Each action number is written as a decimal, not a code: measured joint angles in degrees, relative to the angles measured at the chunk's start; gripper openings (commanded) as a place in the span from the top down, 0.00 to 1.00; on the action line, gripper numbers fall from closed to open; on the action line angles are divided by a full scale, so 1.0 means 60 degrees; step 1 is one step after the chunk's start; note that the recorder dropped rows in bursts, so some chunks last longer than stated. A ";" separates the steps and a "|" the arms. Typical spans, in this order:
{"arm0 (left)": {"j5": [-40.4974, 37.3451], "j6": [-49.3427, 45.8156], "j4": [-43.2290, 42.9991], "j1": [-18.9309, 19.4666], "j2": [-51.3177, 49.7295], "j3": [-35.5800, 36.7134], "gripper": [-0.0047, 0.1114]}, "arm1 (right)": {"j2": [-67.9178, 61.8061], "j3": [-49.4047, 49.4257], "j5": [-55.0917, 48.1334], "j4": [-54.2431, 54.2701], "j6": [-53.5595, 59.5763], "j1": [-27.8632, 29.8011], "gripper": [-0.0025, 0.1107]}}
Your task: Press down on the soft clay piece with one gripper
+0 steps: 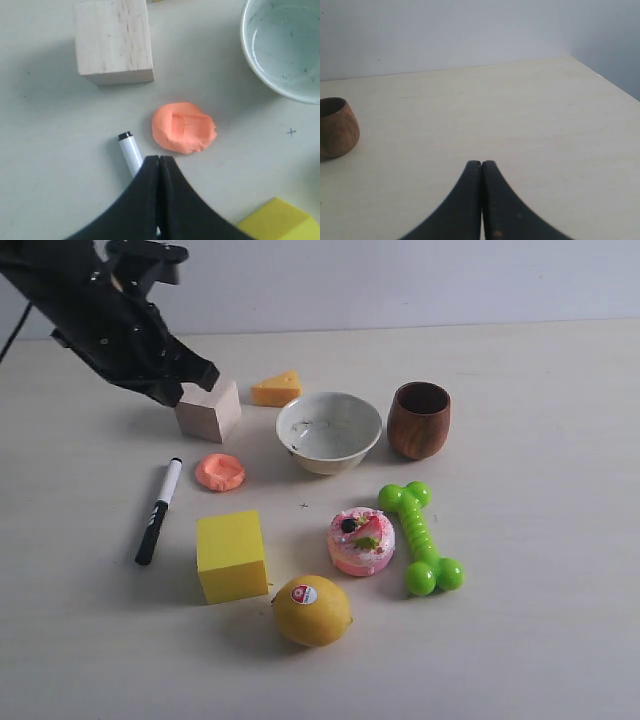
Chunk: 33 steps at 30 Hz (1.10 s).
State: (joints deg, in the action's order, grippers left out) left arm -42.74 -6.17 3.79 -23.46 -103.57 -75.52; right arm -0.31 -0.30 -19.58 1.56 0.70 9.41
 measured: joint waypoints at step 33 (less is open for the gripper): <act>0.0658 0.0104 -0.0095 0.0293 0.7678 0.2780 0.95 | 0.0000 0.0000 0.0000 0.0000 0.0000 0.0000 0.98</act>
State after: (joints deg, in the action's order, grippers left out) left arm -38.79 -5.54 3.22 -21.70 -57.50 -58.84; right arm -0.31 -0.30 -19.58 1.56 0.70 9.41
